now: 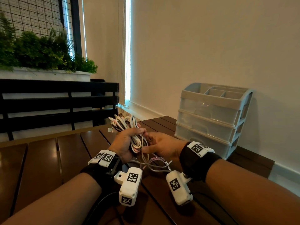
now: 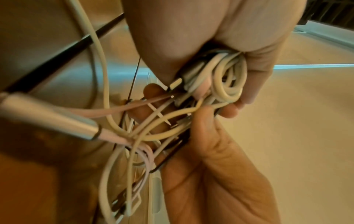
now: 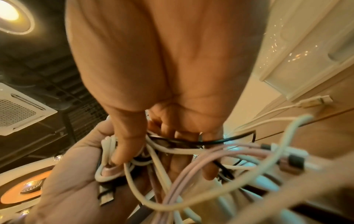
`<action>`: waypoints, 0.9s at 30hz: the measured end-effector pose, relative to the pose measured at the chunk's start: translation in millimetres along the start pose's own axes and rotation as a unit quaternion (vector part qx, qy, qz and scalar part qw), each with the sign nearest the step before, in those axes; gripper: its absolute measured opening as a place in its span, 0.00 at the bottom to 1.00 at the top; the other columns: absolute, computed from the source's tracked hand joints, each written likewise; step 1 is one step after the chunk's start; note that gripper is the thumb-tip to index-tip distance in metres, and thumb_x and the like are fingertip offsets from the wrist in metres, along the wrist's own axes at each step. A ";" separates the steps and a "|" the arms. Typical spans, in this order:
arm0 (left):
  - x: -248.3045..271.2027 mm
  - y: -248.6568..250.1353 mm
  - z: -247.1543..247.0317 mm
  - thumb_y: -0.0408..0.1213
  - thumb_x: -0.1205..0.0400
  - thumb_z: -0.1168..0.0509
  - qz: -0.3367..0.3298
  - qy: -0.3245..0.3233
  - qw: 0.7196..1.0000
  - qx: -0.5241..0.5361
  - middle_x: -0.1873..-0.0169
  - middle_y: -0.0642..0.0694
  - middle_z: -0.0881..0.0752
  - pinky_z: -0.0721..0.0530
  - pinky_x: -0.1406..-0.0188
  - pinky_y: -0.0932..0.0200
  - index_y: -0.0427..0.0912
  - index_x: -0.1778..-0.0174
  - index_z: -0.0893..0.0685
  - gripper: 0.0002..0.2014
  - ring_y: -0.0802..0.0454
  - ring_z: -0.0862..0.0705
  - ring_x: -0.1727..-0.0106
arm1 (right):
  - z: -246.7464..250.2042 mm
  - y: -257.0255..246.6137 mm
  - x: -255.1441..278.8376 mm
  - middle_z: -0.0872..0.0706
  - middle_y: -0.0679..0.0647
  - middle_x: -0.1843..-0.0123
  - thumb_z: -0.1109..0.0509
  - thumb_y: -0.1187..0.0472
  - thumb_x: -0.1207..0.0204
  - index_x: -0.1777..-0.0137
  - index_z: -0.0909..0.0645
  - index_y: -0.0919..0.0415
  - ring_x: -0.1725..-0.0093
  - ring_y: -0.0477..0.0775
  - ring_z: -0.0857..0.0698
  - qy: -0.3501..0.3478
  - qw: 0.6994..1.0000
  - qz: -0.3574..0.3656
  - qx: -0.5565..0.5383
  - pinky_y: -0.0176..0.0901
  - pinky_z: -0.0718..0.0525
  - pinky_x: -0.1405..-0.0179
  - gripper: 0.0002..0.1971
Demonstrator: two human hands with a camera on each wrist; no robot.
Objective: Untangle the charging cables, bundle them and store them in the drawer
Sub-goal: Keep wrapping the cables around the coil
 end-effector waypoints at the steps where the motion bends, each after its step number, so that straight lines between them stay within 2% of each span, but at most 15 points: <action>1: -0.9 -0.3 0.9 0.26 0.26 0.36 0.000 0.002 1.000 0.000 0.62 0.40 0.17 0.12 0.63 0.53 0.40 0.55 0.22 0.07 0.45 0.16 0.60 | -0.9 -0.3 -0.3 0.15 0.63 0.37 0.30 0.67 0.23 0.32 0.24 0.59 0.38 0.63 0.15 0.003 1.000 -0.001 0.005 0.63 0.21 0.31 0.20; 3: -0.5 -0.4 0.8 0.26 0.20 0.39 -0.002 0.008 1.000 0.010 0.62 0.38 0.13 0.12 0.57 0.48 0.40 0.54 0.22 0.06 0.43 0.13 0.58 | -0.4 -3.2 0.5 0.16 0.63 0.37 0.29 0.68 0.24 0.36 0.26 0.54 0.40 0.63 0.15 0.017 0.999 0.003 -0.030 0.60 0.19 0.33 0.19; 5: 0.6 -0.9 0.1 0.28 0.19 0.40 0.001 0.013 1.000 0.006 0.64 0.38 0.13 0.12 0.61 0.47 0.39 0.56 0.20 0.05 0.44 0.13 0.61 | -4.9 -5.2 0.6 0.16 0.60 0.39 0.29 0.69 0.24 0.38 0.25 0.51 0.40 0.61 0.15 0.004 0.997 0.009 -0.071 0.55 0.17 0.35 0.19; 6: 1.3 -1.5 0.5 0.29 0.19 0.39 0.003 0.016 1.000 0.005 0.66 0.39 0.14 0.13 0.65 0.49 0.38 0.58 0.19 0.04 0.45 0.14 0.64 | -8.2 -5.2 0.1 0.15 0.59 0.40 0.30 0.70 0.24 0.37 0.24 0.51 0.40 0.61 0.15 -0.009 0.997 0.010 -0.077 0.55 0.18 0.35 0.19; 7: 0.9 -2.0 2.4 0.30 0.22 0.37 0.005 0.020 1.000 0.011 0.68 0.40 0.15 0.14 0.65 0.51 0.38 0.59 0.19 0.02 0.47 0.15 0.65 | -10.7 -2.4 -2.1 0.15 0.60 0.41 0.32 0.72 0.23 0.35 0.23 0.53 0.40 0.61 0.16 -0.019 0.996 0.007 -0.090 0.57 0.19 0.34 0.20; 9: -0.3 -0.4 6.4 0.31 0.26 0.34 -0.003 0.029 0.999 0.025 0.68 0.42 0.16 0.17 0.56 0.50 0.39 0.60 0.18 0.01 0.48 0.16 0.63 | -13.0 1.3 -6.0 0.16 0.63 0.41 0.34 0.74 0.23 0.33 0.23 0.54 0.41 0.63 0.17 -0.029 0.993 -0.006 -0.111 0.62 0.21 0.32 0.21; 10: -0.8 0.4 7.6 0.30 0.25 0.34 -0.008 0.031 0.999 0.023 0.68 0.42 0.16 0.17 0.56 0.51 0.38 0.60 0.17 0.02 0.49 0.17 0.64 | -13.4 2.5 -6.6 0.16 0.64 0.41 0.34 0.73 0.23 0.32 0.24 0.56 0.42 0.64 0.17 -0.035 0.992 -0.016 -0.116 0.64 0.21 0.33 0.21; 12: 0.5 3.1 6.3 0.29 0.20 0.38 -0.018 0.027 0.999 0.016 0.69 0.43 0.16 0.16 0.63 0.56 0.36 0.61 0.13 0.09 0.52 0.17 0.68 | -13.8 4.9 -5.9 0.17 0.66 0.44 0.36 0.72 0.22 0.30 0.26 0.62 0.47 0.63 0.16 -0.062 0.988 -0.045 -0.133 0.62 0.17 0.40 0.20; 15: 1.4 9.4 4.0 0.26 0.18 0.43 -0.040 0.019 0.999 0.030 0.71 0.44 0.18 0.16 0.72 0.61 0.38 0.52 0.16 0.10 0.52 0.18 0.71 | -11.2 4.7 -1.2 0.16 0.64 0.51 0.41 0.72 0.18 0.32 0.26 0.65 0.57 0.54 0.14 -0.084 0.983 -0.074 -0.143 0.44 0.13 0.58 0.15; 17: 1.2 12.6 2.5 0.26 0.19 0.43 -0.049 0.013 0.998 0.035 0.72 0.45 0.19 0.16 0.71 0.60 0.39 0.47 0.18 0.11 0.52 0.19 0.72 | -6.8 4.7 -0.2 0.15 0.59 0.60 0.40 0.68 0.16 0.37 0.24 0.66 0.67 0.48 0.17 -0.068 0.990 -0.079 -0.099 0.35 0.16 0.67 0.10; 18: 1.3 13.7 1.7 0.26 0.20 0.42 -0.051 0.009 0.998 0.036 0.73 0.45 0.20 0.16 0.70 0.59 0.39 0.46 0.18 0.11 0.52 0.19 0.72 | -3.2 5.4 -1.2 0.16 0.56 0.63 0.38 0.65 0.16 0.40 0.22 0.66 0.69 0.46 0.20 -0.055 0.994 -0.075 -0.065 0.34 0.18 0.68 0.09; 21: 3.1 14.3 -0.8 0.29 0.26 0.37 -0.046 -0.019 0.998 0.046 0.72 0.45 0.20 0.15 0.65 0.55 0.39 0.52 0.19 0.08 0.50 0.19 0.70 | 8.5 8.4 -2.9 0.15 0.52 0.68 0.33 0.61 0.19 0.52 0.15 0.63 0.72 0.46 0.20 -0.016 0.997 -0.070 0.028 0.38 0.19 0.65 0.07; 23: 3.2 12.7 -1.0 0.31 0.25 0.36 -0.036 -0.039 0.997 0.058 0.71 0.45 0.21 0.13 0.63 0.54 0.39 0.56 0.20 0.04 0.49 0.19 0.69 | 11.1 5.3 -1.5 0.14 0.50 0.68 0.32 0.59 0.20 0.53 0.14 0.60 0.68 0.47 0.19 -0.012 0.994 -0.067 0.086 0.43 0.18 0.58 0.07; 25: 4.3 11.8 -2.3 0.32 0.23 0.38 -0.030 -0.054 0.995 0.083 0.72 0.45 0.21 0.13 0.62 0.54 0.39 0.58 0.21 0.02 0.50 0.18 0.70 | 14.1 -1.3 -3.2 0.14 0.49 0.64 0.33 0.55 0.19 0.56 0.16 0.53 0.63 0.48 0.17 -0.011 0.974 -0.045 0.224 0.48 0.18 0.49 0.06; 27: 7.6 11.9 -5.8 0.32 0.21 0.40 -0.028 -0.060 0.993 0.099 0.73 0.45 0.21 0.12 0.57 0.51 0.38 0.61 0.20 0.05 0.50 0.17 0.70 | 15.9 -8.8 -6.4 0.14 0.50 0.57 0.35 0.53 0.19 0.51 0.18 0.52 0.57 0.49 0.16 0.002 0.930 -0.013 0.366 0.50 0.18 0.44 0.06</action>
Point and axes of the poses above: each hand's wrist, its own x-axis away from the middle knuckle, its own z-axis out of the back of the hand, y = z × x, the point moved 8 cm from there along -x, towards the middle knuckle
